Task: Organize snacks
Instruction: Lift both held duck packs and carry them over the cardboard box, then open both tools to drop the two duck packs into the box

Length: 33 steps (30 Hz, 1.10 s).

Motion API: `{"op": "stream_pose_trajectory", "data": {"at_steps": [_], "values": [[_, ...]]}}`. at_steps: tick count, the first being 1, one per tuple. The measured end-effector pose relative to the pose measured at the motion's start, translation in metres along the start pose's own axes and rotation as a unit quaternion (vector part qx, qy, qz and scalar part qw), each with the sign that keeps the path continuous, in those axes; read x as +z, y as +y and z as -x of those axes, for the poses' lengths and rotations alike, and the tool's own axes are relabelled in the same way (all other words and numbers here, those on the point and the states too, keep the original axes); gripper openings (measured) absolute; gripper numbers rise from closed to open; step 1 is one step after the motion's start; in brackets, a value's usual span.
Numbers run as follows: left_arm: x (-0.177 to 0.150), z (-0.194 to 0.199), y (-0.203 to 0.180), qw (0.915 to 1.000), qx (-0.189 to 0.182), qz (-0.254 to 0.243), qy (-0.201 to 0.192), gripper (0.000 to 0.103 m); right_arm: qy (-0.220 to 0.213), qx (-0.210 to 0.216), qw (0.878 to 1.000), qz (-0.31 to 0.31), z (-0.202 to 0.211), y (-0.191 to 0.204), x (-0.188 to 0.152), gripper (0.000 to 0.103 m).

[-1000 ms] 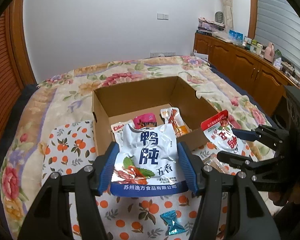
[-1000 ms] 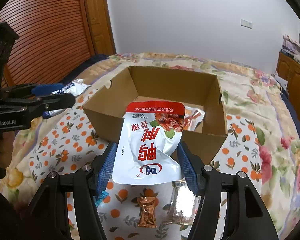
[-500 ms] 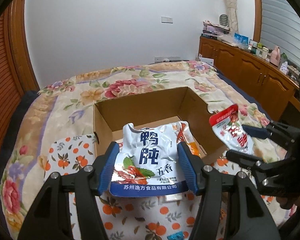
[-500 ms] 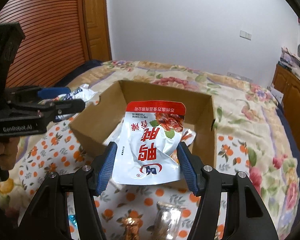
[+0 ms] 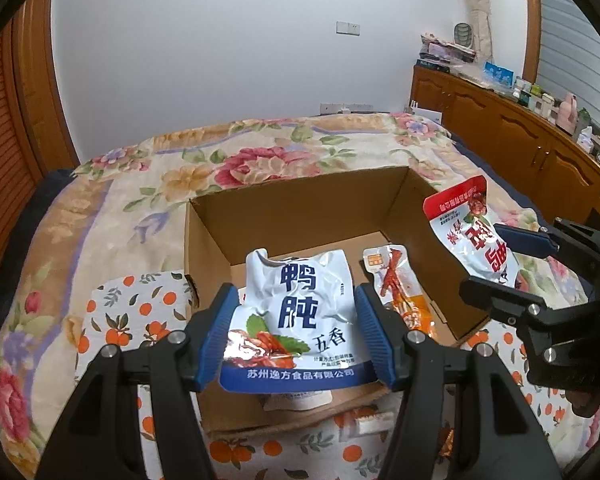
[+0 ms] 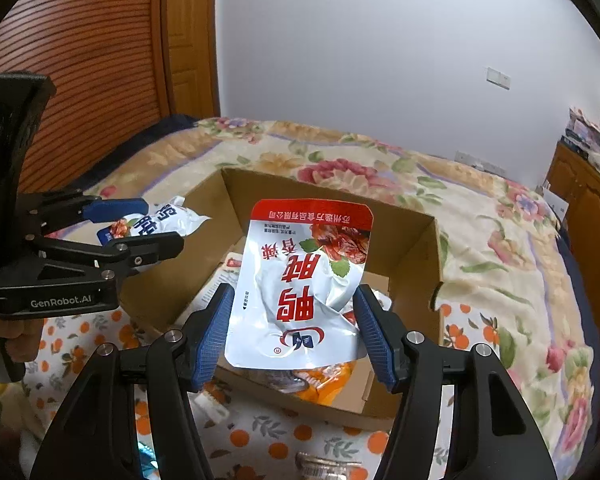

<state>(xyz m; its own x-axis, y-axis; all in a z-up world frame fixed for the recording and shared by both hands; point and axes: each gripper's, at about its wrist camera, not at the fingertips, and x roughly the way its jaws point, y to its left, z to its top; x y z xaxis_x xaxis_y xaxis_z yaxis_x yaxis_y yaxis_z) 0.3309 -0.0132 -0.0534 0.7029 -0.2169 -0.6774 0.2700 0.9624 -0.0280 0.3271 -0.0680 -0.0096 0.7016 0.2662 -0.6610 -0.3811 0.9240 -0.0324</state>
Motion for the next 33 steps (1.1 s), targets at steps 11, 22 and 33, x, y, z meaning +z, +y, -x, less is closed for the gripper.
{"op": "stream_pose_trajectory", "data": {"at_steps": [11,22,33], "values": [[-0.013,-0.033,0.005,0.999,-0.012,0.015,0.039,0.06,0.039,-0.001,0.999,-0.015,-0.045,-0.006,-0.013,0.062],[-0.025,-0.046,0.004,0.9981,-0.001,0.026,0.056,0.06,0.072,0.001,0.997,-0.032,-0.069,-0.013,-0.027,0.063],[-0.029,-0.042,0.008,0.9976,-0.007,0.036,0.06,0.061,0.071,0.001,0.996,-0.048,-0.064,-0.019,-0.027,0.07]]}}
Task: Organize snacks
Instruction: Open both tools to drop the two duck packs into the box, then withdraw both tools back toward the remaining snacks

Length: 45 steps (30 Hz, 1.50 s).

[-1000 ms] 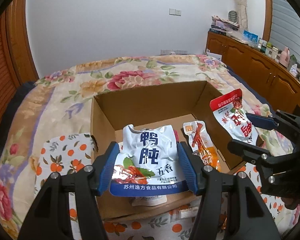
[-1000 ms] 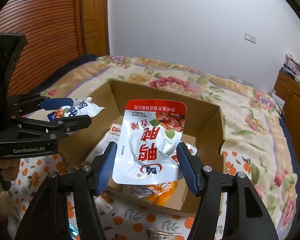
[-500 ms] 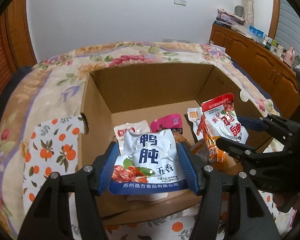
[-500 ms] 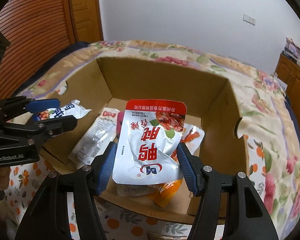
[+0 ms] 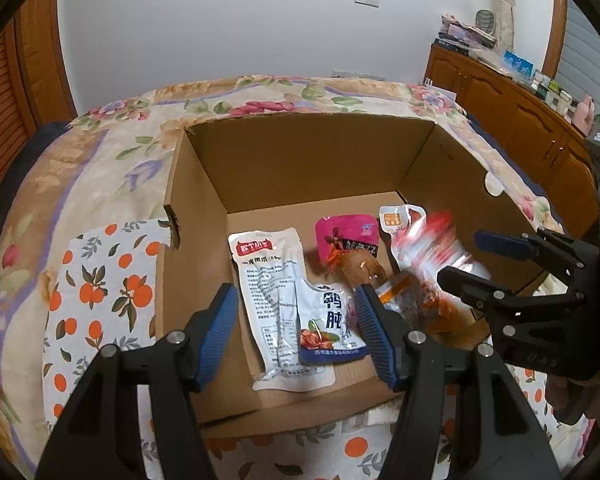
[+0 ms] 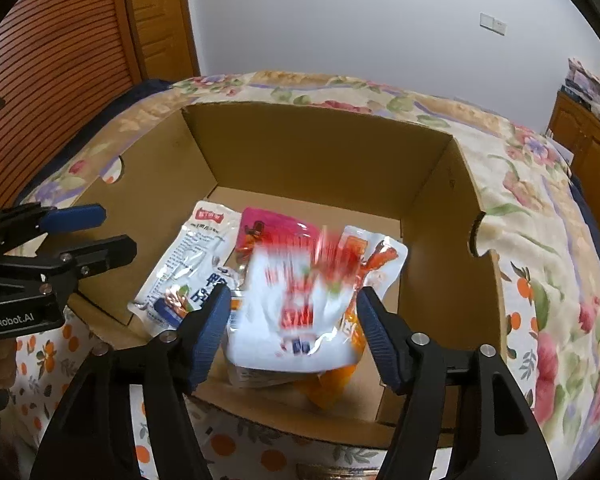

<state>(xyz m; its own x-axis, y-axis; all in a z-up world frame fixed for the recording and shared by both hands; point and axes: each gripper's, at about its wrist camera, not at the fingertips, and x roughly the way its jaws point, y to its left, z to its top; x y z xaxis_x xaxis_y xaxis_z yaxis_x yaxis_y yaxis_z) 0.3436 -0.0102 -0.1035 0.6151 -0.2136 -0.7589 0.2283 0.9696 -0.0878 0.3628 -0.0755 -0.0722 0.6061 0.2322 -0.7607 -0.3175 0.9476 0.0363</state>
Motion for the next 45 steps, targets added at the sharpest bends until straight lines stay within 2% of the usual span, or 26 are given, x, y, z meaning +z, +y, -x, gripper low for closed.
{"op": "stream_pose_trajectory", "data": {"at_steps": [2,6,11,14,16,18,20,24,29,40,45], "values": [[-0.002,0.003,-0.002,1.0,-0.002,-0.002,0.0,0.062,-0.006,0.002,1.0,0.0,0.005,-0.001,-0.001,0.073],[-0.004,0.015,-0.007,0.9999,0.001,-0.006,-0.01,0.073,-0.017,0.002,1.0,-0.002,0.025,-0.002,-0.005,0.073],[-0.011,0.041,-0.016,0.9997,-0.012,-0.007,-0.02,0.077,-0.028,0.004,1.0,-0.014,0.062,-0.005,-0.021,0.074],[-0.015,0.055,-0.024,0.9995,-0.017,-0.014,-0.022,0.086,-0.033,0.003,0.999,-0.02,0.082,-0.008,-0.031,0.087],[-0.019,0.067,-0.029,0.9992,-0.014,-0.019,-0.031,0.095,-0.04,0.005,0.999,-0.024,0.098,-0.008,-0.039,0.088],[-0.023,0.079,-0.036,0.9987,-0.005,-0.03,-0.04,0.103,-0.043,0.003,0.999,-0.026,0.11,-0.009,-0.045,0.095],[-0.029,0.091,-0.045,0.9978,0.006,-0.045,-0.048,0.103,-0.047,0.004,0.998,-0.032,0.12,-0.01,-0.05,0.103],[-0.038,0.111,-0.054,0.9963,0.022,-0.055,-0.062,0.103,-0.058,0.002,0.998,-0.039,0.137,-0.01,-0.059,0.103],[-0.049,0.129,-0.056,0.997,0.013,-0.045,-0.062,0.103,-0.059,-0.006,0.997,-0.042,0.15,-0.009,-0.069,0.103],[-0.085,0.151,-0.066,0.999,0.009,-0.024,-0.037,0.103,-0.052,-0.008,0.997,-0.053,0.165,-0.002,-0.098,0.103],[-0.106,0.146,-0.07,0.9999,0.002,-0.016,-0.005,0.102,-0.046,-0.004,0.998,-0.053,0.164,0.0,-0.112,0.103]]}}
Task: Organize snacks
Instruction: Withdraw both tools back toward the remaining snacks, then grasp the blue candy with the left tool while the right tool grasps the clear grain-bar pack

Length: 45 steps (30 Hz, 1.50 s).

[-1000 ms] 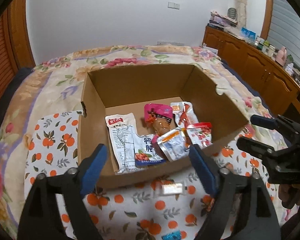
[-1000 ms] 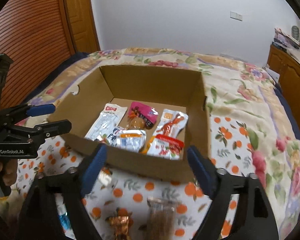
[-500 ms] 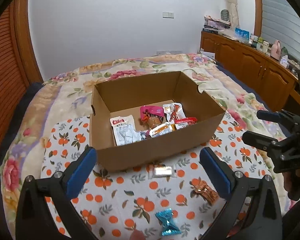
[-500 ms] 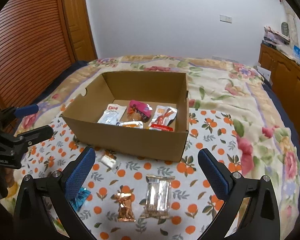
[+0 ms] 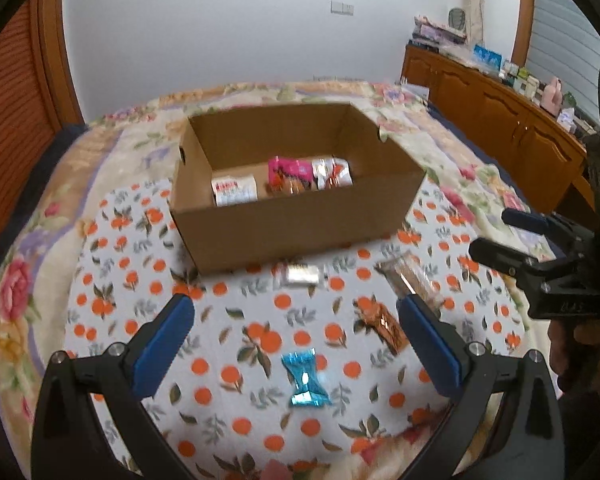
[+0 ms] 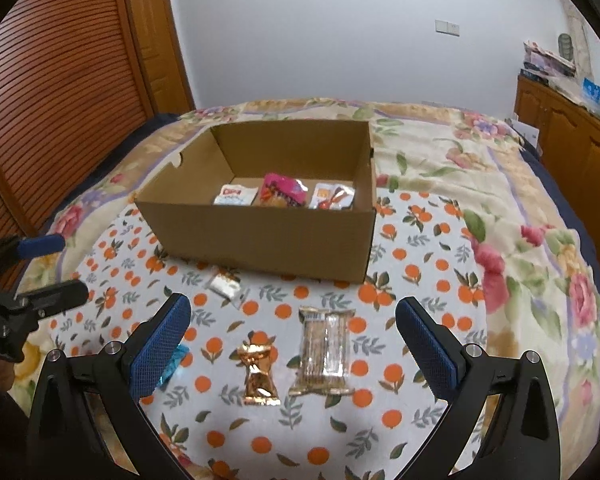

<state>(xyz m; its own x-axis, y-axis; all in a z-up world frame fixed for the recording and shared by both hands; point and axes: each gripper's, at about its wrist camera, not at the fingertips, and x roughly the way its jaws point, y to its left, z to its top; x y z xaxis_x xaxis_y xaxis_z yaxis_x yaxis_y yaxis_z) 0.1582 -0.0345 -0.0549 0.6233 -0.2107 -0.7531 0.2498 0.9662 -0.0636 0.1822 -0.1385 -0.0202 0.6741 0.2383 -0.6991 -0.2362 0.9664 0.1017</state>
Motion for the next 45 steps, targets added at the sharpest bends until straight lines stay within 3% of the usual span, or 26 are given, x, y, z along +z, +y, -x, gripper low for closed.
{"op": "stream_pose_trajectory", "data": {"at_steps": [2,13,19,23,27,37,39,41,45], "values": [[-0.006,-0.004,-0.001,0.9999,0.002,-0.002,0.01,0.101,0.005,-0.003,1.0,0.001,-0.002,0.0,-0.005,0.103],[-0.041,-0.056,-0.001,0.9938,-0.021,0.005,0.109,0.068,0.025,-0.004,1.0,0.006,-0.021,-0.008,-0.026,0.101],[-0.053,-0.081,-0.003,0.9885,-0.013,0.001,0.15,0.063,0.044,0.002,0.999,0.007,-0.034,-0.007,-0.034,0.096],[-0.059,-0.098,0.001,0.9849,0.002,-0.002,0.173,0.057,0.058,0.004,0.998,0.012,-0.043,-0.006,-0.039,0.094],[-0.063,-0.113,0.009,0.9806,-0.006,0.015,0.195,0.049,0.082,0.004,0.997,0.016,-0.059,-0.006,-0.046,0.086],[-0.066,-0.126,0.002,0.9786,-0.016,0.005,0.205,0.042,0.119,0.001,0.993,0.003,-0.085,-0.015,-0.056,0.078],[-0.066,-0.126,0.0,0.9789,-0.017,-0.004,0.203,0.027,0.124,-0.001,0.992,0.002,-0.089,-0.017,-0.057,0.077],[-0.066,-0.126,-0.002,0.9785,-0.024,-0.01,0.204,0.02,0.127,-0.002,0.992,0.0,-0.092,-0.018,-0.057,0.075],[-0.064,-0.124,-0.01,0.979,-0.038,-0.018,0.199,0.02,0.137,0.008,0.99,-0.015,-0.1,-0.023,-0.058,0.069]]}}
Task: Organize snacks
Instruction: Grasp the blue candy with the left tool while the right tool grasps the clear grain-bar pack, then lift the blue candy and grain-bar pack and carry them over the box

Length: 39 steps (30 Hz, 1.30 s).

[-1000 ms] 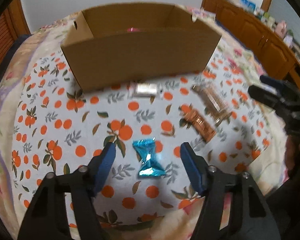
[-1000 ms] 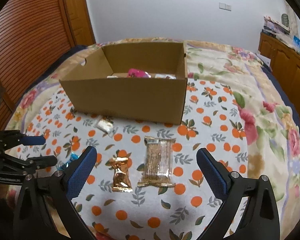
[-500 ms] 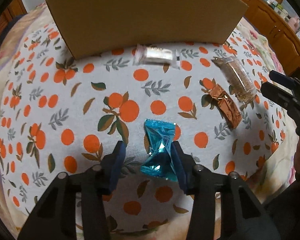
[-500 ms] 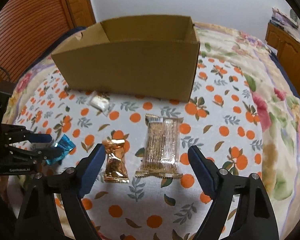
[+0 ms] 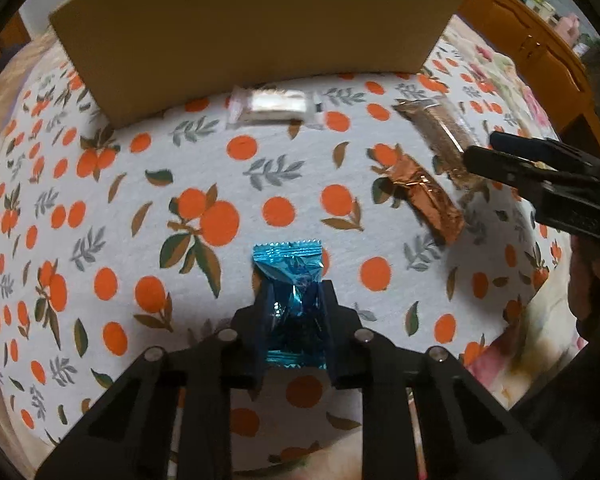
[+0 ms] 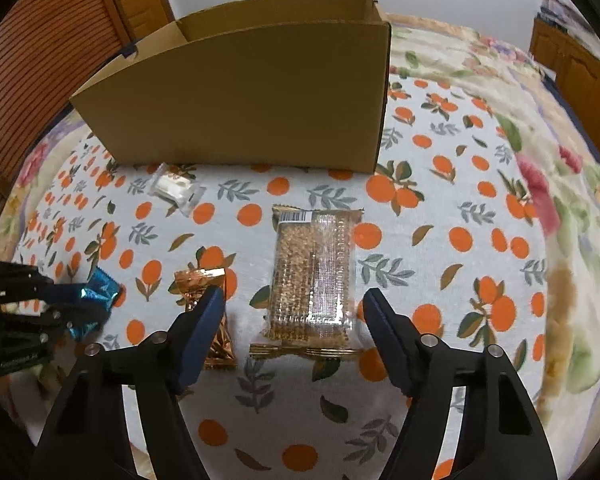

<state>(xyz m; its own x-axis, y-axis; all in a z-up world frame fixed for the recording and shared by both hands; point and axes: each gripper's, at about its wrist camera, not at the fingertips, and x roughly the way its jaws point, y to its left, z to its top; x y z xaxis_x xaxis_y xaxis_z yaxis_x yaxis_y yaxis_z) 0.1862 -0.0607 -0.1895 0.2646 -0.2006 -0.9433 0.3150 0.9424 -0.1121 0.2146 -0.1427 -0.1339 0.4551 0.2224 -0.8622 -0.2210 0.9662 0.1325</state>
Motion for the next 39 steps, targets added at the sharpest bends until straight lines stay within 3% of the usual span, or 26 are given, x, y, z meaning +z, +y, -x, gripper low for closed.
{"op": "stream_pose_trajectory", "data": {"at_steps": [4,6,7,17,21,39], "values": [[0.006,0.007,0.001,0.9998,-0.007,0.01,-0.014,0.02,0.008,-0.006,1.0,0.0,-0.009,-0.004,0.001,0.063],[0.008,0.011,0.002,0.9996,-0.009,0.014,-0.024,0.02,0.015,-0.009,1.0,0.0,-0.013,-0.006,0.001,0.051],[0.009,0.014,0.004,0.9994,-0.009,0.017,-0.029,0.02,0.017,-0.014,1.0,0.002,-0.015,-0.006,0.001,0.05],[0.014,0.033,0.001,0.9977,-0.01,0.016,-0.065,0.02,0.017,-0.025,0.999,0.011,-0.026,-0.007,0.004,0.051],[0.013,0.038,0.002,0.9972,-0.006,0.017,-0.073,0.02,0.015,-0.038,0.999,0.019,-0.028,-0.005,0.005,0.047],[0.015,0.06,-0.003,0.994,0.003,0.012,-0.109,0.02,0.014,-0.026,1.0,0.003,-0.014,-0.006,0.005,0.043]]}}
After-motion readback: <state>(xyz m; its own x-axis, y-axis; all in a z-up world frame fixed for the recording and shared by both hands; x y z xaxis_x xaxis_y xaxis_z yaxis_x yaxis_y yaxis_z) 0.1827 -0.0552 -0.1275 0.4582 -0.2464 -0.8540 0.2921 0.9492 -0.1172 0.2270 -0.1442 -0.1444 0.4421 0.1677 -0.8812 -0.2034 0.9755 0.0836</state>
